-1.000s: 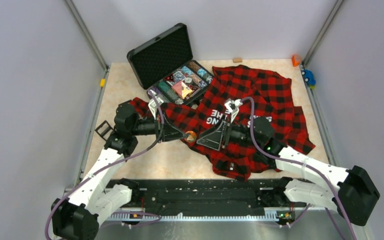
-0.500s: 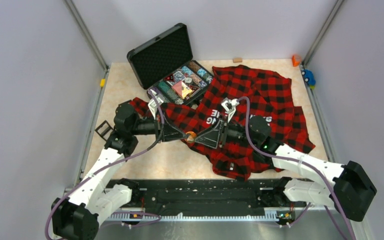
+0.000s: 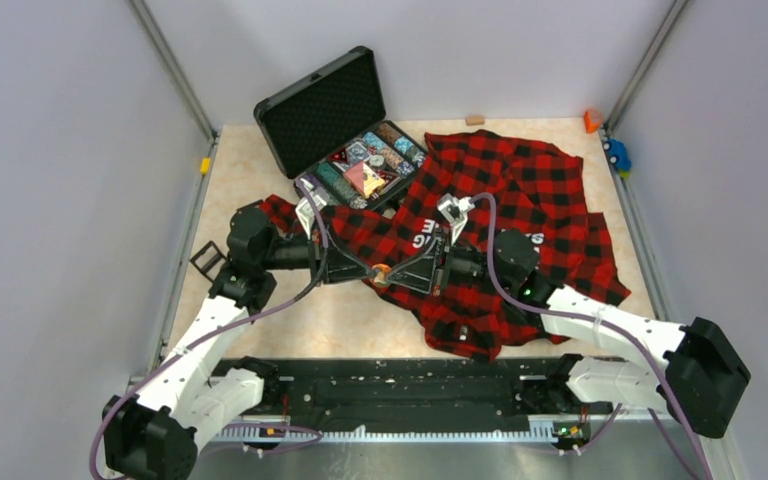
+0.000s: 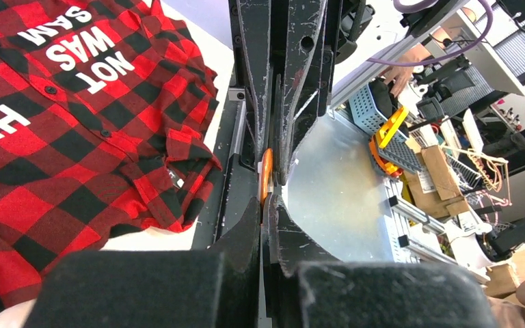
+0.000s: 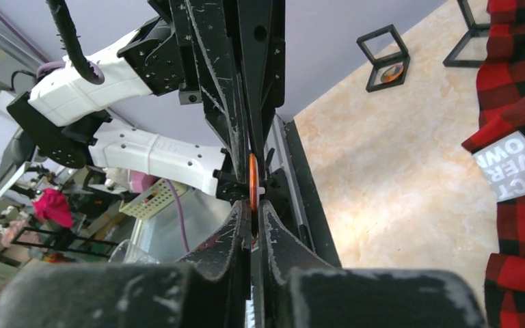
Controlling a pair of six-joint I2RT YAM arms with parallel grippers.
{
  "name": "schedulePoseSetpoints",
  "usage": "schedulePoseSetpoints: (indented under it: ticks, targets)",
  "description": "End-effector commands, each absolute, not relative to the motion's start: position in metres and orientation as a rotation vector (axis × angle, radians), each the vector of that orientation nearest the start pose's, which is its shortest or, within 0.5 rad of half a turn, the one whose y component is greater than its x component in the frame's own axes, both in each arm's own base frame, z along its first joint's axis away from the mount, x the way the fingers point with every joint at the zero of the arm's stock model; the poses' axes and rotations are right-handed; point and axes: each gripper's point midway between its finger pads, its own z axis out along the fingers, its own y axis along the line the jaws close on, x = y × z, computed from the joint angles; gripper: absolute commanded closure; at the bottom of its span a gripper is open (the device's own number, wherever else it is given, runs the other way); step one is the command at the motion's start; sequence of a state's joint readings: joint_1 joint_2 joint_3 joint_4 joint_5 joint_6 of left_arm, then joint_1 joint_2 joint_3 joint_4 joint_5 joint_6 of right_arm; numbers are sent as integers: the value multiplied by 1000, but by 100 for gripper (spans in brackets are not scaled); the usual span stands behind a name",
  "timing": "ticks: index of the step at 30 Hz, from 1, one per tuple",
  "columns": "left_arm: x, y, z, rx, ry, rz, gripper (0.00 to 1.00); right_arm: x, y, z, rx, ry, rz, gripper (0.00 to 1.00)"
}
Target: Pin the brooch onto the clothing
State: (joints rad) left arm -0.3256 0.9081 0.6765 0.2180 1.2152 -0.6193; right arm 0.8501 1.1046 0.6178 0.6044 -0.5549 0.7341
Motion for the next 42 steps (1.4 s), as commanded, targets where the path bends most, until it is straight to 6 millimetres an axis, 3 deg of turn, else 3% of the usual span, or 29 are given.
schedulePoseSetpoints:
  ticks: [1, 3, 5, 6, 10, 14, 20, 30, 37, 42]
  targets:
    - [155, -236, 296, 846, 1609, -1610, 100, 146, 349, 310, -652, 1486, 1642, 100]
    - [160, -237, 292, 823, 1630, -1592, 95, 149, 348, 309, -645, 1490, 1618, 100]
    - [173, -236, 288, 773, 1675, -1508, 64, 155, 345, 303, -634, 1511, 1557, 100]
    - [185, -232, 281, 708, 1732, -1419, 53, 161, 343, 300, -623, 1524, 1504, 100]
    - [225, -204, 269, 447, 1832, -1082, 34, 193, 323, 276, -522, 1616, 1207, 100]
    - [238, -189, 274, 228, 1824, -1025, 33, 214, 302, 260, -438, 1650, 920, 100]
    - [236, -203, 268, -39, 1867, -1249, 32, 225, 295, 254, -340, 1624, 655, 100]
    - [233, -231, 254, -121, 1905, -1352, 31, 210, 329, 248, -395, 1583, 404, 100]
    - [233, -248, 234, -135, 1970, -1377, 32, 202, 346, 249, -436, 1559, 366, 100]
    - [234, -251, 230, -139, 1979, -1380, 45, 200, 353, 248, -452, 1560, 369, 100]
